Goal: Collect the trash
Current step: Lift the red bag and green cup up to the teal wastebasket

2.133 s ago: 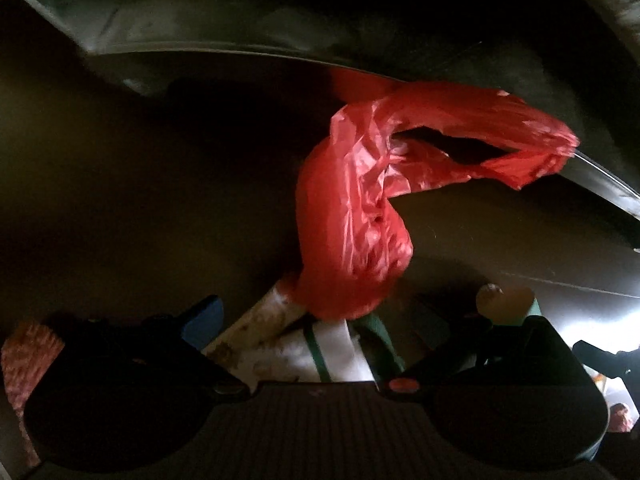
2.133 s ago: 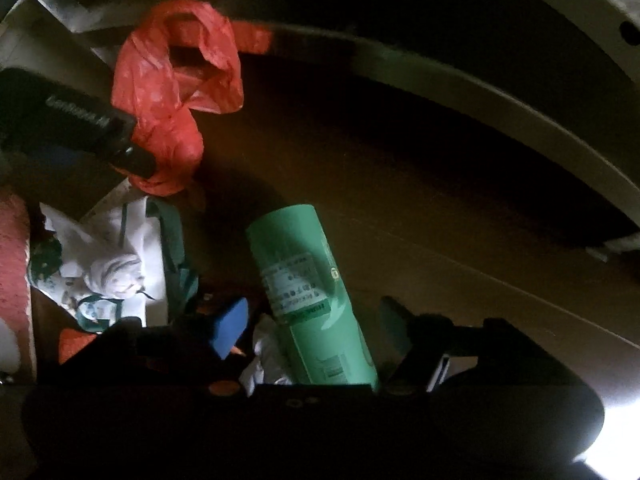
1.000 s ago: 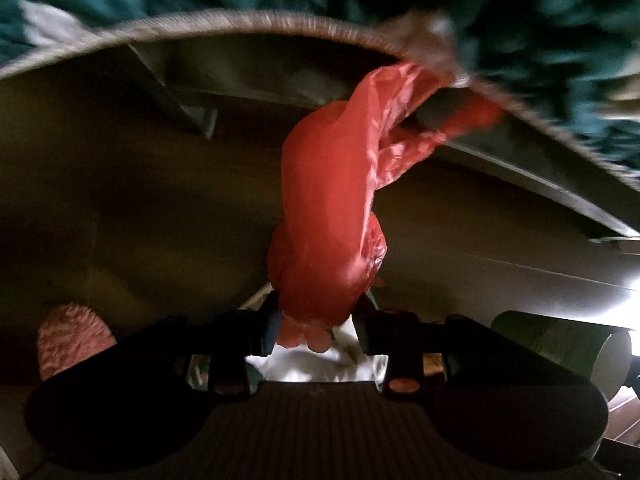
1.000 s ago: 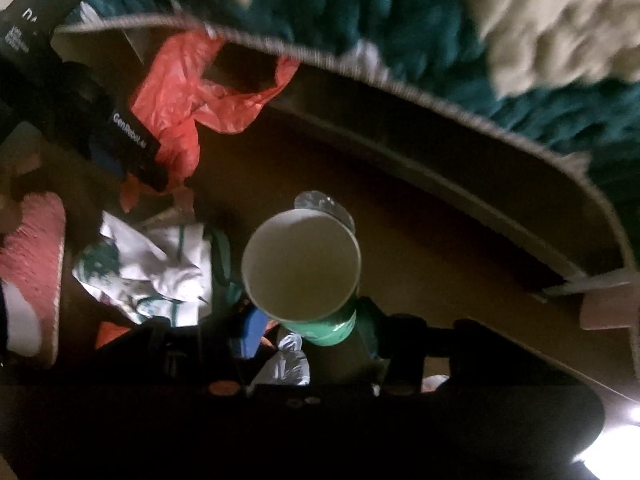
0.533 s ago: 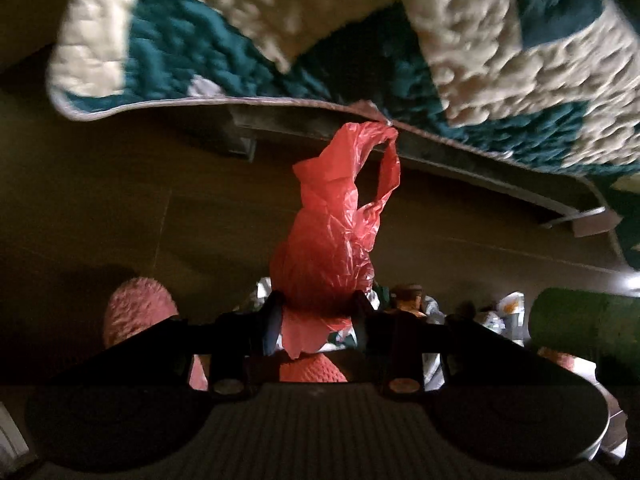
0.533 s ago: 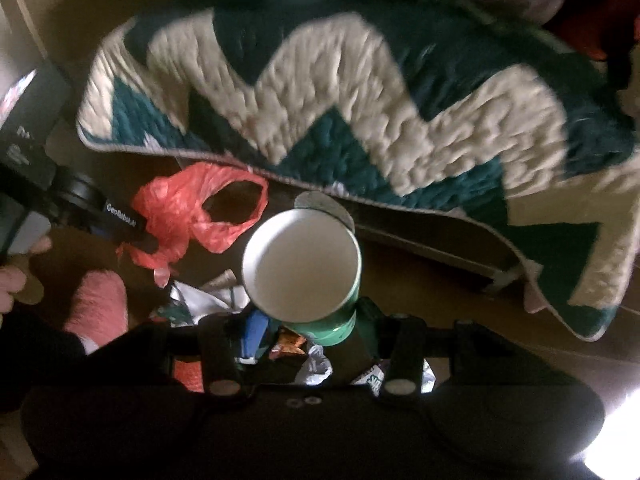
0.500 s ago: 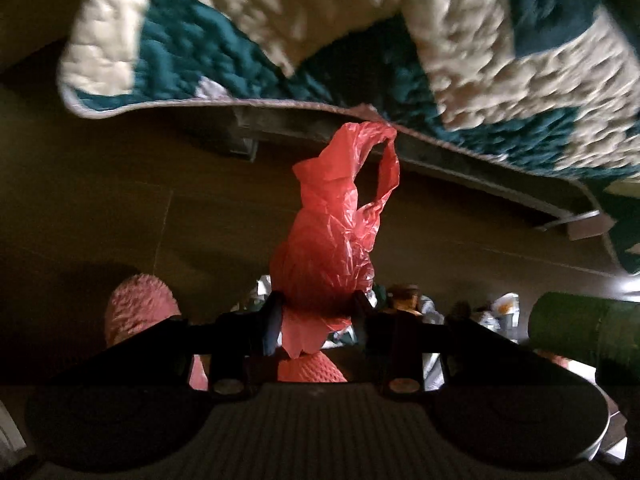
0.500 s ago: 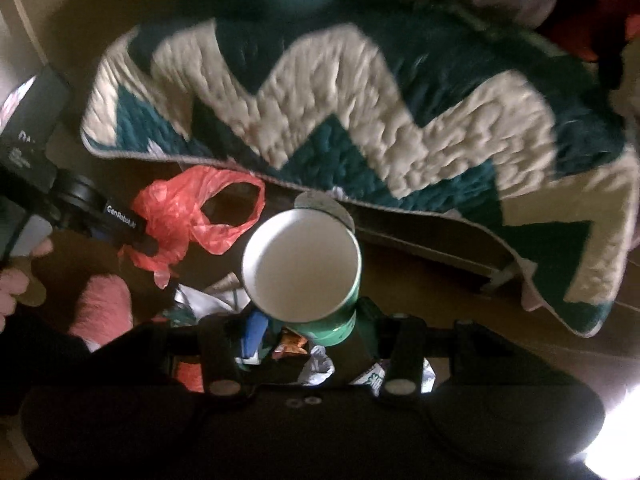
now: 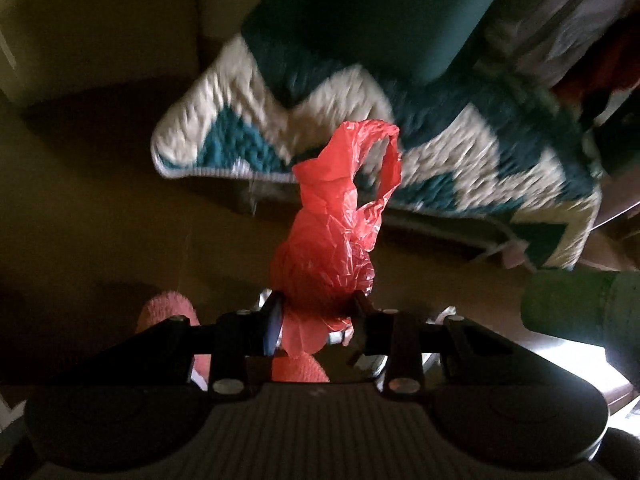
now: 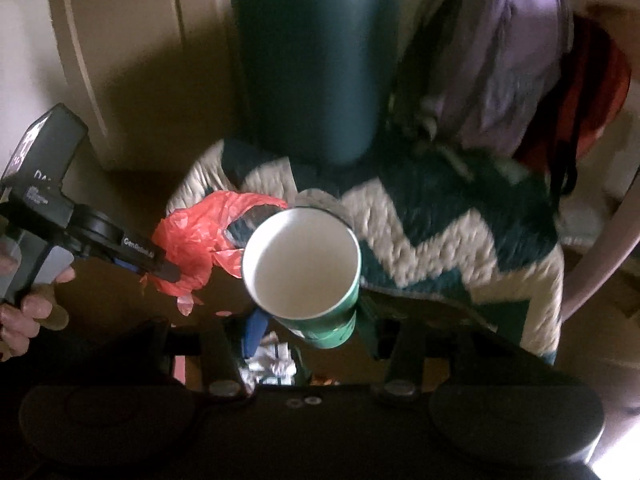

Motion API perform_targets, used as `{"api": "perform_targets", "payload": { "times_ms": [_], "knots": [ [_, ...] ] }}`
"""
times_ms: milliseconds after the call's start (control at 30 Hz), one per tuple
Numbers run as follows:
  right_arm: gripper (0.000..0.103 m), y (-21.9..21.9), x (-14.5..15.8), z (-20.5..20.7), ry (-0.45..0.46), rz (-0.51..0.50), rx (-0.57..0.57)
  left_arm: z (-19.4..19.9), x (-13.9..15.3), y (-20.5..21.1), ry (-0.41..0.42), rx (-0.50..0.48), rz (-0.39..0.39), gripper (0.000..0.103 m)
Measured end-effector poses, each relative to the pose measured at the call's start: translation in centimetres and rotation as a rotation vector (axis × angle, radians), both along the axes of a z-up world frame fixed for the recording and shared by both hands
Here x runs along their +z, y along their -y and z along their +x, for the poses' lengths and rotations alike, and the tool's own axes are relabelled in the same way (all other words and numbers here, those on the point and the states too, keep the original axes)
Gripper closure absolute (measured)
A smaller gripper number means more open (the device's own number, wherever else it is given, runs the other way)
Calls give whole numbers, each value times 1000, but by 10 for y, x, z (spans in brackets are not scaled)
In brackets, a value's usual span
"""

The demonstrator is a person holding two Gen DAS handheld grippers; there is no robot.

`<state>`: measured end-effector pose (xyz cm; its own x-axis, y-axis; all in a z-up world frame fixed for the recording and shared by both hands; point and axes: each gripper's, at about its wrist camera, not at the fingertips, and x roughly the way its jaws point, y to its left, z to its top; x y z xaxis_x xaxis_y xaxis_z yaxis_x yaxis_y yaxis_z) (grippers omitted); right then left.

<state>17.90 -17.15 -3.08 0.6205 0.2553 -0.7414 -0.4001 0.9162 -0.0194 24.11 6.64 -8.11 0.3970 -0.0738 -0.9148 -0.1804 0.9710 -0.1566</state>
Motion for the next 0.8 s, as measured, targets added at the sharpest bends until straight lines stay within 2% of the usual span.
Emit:
{"api": "perform_targets", "payload": {
  "times_ms": [267,500,800],
  "knots": [
    [57,-12,80,0,154,1,35,-4,96,-3,182,2,-40,68],
    [57,-29,138,21,298,-12,59,8,165,1,307,-18,-1,68],
    [57,-44,197,69,380,60,32,47,242,6,412,-59,37,68]
  ]
}}
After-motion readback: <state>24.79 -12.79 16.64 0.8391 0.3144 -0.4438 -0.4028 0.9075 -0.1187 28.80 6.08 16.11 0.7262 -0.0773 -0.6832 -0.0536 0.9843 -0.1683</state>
